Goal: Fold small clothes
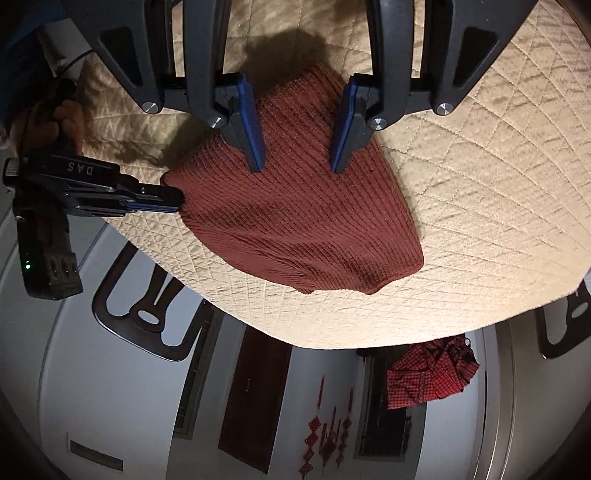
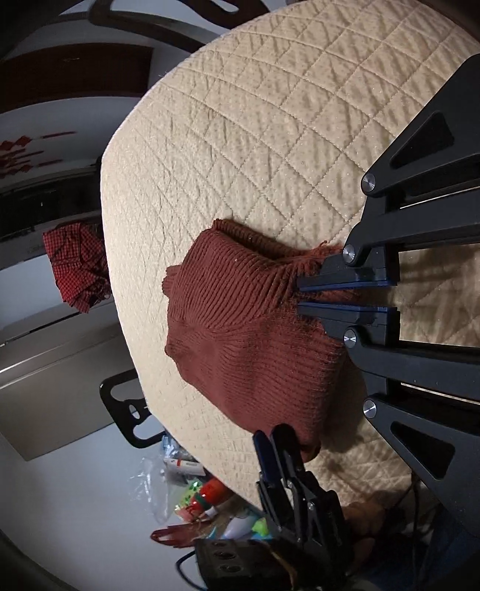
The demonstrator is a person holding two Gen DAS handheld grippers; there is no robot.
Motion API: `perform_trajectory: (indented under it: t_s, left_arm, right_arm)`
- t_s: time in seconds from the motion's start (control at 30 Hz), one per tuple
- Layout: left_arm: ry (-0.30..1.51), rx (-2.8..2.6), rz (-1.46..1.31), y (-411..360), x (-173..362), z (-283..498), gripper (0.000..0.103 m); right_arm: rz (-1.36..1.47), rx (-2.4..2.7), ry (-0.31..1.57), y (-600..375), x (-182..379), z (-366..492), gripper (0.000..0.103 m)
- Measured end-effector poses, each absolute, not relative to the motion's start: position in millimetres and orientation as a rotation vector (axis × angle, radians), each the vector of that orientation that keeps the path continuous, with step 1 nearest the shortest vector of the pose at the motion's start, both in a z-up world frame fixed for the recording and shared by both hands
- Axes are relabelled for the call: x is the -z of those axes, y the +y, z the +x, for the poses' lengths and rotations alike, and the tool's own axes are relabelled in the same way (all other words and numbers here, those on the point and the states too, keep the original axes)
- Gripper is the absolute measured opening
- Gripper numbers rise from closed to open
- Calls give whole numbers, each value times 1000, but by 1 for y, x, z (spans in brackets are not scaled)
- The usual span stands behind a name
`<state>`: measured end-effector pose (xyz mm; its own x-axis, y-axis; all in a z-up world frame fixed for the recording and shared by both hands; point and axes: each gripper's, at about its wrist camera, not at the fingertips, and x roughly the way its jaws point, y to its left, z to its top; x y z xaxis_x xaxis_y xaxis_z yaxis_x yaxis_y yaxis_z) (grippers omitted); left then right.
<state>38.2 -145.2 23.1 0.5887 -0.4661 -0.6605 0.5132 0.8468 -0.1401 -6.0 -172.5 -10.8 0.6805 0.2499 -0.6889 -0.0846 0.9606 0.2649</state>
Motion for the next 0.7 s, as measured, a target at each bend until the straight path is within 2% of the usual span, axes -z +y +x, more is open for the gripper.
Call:
perform_trajectory:
  t_s: [0.27,0.47,0.57,0.7]
  left_arm:
    - [753,573,20,-136,-20,40,39]
    - [744,540,-1,-129,-38,35,39]
    - [754,512,7,-126,-36,35,29]
    - [782,503,11,-128,-24,35,27]
  right_arm:
    - [225,-187,804,-173,16,-14,4]
    - [218,-181,751,-170,-7,-19,4]
    - [215,-185,733,-167,-14,-14,4]
    - [223,-180,776,-166,0,0,4]
